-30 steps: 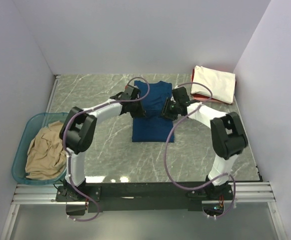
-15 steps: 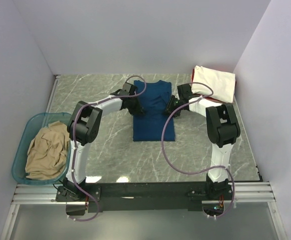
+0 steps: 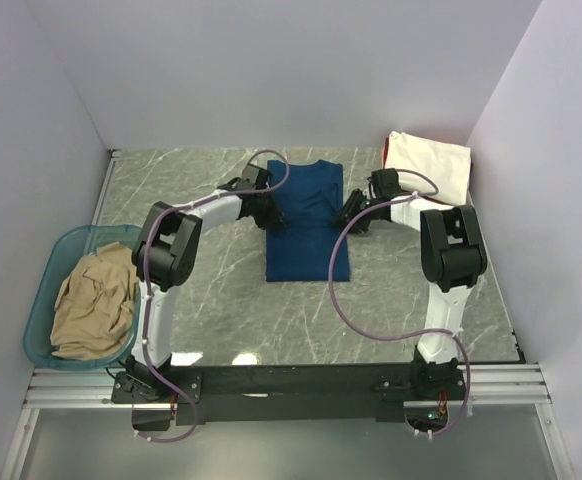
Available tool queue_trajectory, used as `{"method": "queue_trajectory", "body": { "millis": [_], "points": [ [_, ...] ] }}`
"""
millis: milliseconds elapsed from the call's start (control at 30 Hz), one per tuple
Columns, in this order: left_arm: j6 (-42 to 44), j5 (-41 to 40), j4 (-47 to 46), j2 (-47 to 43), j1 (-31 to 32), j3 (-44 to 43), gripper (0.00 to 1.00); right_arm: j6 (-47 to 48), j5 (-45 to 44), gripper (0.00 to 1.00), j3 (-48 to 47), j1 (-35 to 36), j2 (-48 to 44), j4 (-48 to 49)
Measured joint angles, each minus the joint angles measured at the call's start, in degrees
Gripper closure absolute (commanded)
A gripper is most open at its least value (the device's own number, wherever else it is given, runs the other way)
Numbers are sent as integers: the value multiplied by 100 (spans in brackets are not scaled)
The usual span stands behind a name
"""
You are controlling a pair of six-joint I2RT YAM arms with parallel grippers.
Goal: Fold and stack the t-shirts
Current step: Fold the folded rectangular tshirt in 1/3 of the way
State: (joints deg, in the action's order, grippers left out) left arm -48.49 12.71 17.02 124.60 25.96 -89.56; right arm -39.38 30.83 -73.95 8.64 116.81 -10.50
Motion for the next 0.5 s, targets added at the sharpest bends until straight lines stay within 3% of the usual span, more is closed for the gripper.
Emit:
{"method": "queue_trajectory", "body": {
  "millis": [333,500],
  "points": [
    [-181,101,-417,-1355,118,1102,92,-22,-769,61,1405,509,-1897,94],
    [-398,181,-894,-1779,511,1902,93,-22,-970,61,1958,962,-2299,345]
  ]
}}
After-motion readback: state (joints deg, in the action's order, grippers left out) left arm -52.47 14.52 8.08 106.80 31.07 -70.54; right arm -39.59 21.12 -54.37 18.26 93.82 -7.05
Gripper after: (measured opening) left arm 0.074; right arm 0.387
